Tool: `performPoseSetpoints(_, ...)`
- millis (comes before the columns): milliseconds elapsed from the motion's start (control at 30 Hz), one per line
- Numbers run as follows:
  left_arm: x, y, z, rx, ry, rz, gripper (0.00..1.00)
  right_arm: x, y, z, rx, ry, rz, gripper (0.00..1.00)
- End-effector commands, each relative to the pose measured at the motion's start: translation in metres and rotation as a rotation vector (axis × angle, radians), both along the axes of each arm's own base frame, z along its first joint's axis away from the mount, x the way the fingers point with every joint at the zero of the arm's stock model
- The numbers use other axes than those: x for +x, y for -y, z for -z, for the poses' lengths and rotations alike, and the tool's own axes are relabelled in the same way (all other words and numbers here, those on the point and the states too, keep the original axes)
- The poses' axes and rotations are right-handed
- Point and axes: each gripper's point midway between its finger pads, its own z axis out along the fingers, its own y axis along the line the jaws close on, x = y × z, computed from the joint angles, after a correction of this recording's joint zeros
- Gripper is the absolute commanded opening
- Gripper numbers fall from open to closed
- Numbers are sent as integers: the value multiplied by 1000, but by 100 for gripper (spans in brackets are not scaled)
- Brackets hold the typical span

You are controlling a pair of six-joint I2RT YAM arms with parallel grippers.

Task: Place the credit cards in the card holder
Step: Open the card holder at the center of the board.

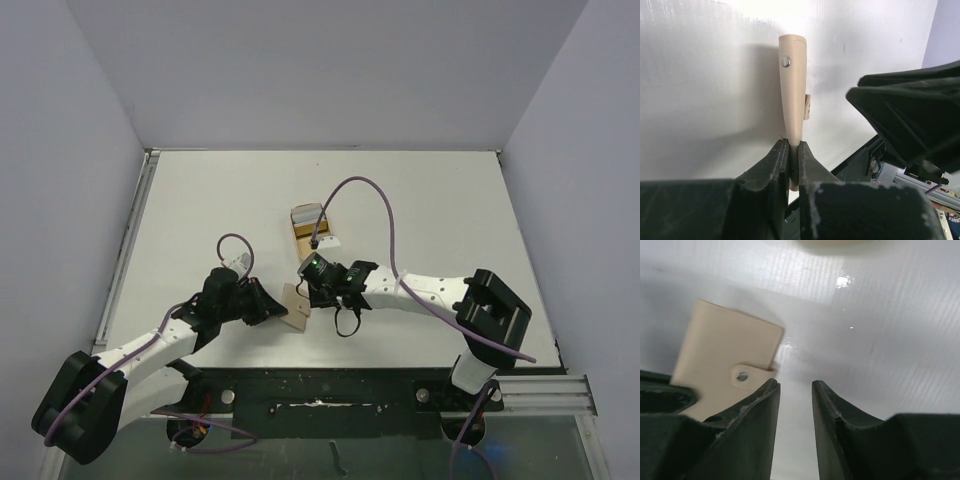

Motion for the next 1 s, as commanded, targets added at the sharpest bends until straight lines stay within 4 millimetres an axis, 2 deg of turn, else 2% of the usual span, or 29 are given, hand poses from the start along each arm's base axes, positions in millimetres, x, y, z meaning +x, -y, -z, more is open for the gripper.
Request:
performPoseSetpoints(0, 12, 8, -22, -40, 78, 9, 0, 0, -35, -39, 236, 6, -11, 34)
performPoseSetpoints(100, 11, 8, -20, -44, 71, 10, 0, 0, -45, -39, 289, -41, 16, 37)
performPoseSetpoints(233, 11, 7, -17, -41, 63, 5, 0, -3, -57, -29, 326, -116, 20, 42)
performPoseSetpoints(600, 10, 8, -15, -41, 57, 5, 0, -5, -73, -1, 395, -203, 4, 38)
performPoseSetpoints(967, 10, 8, -12, -39, 48, 8, 0, -8, -79, -2, 424, -232, 3, 44)
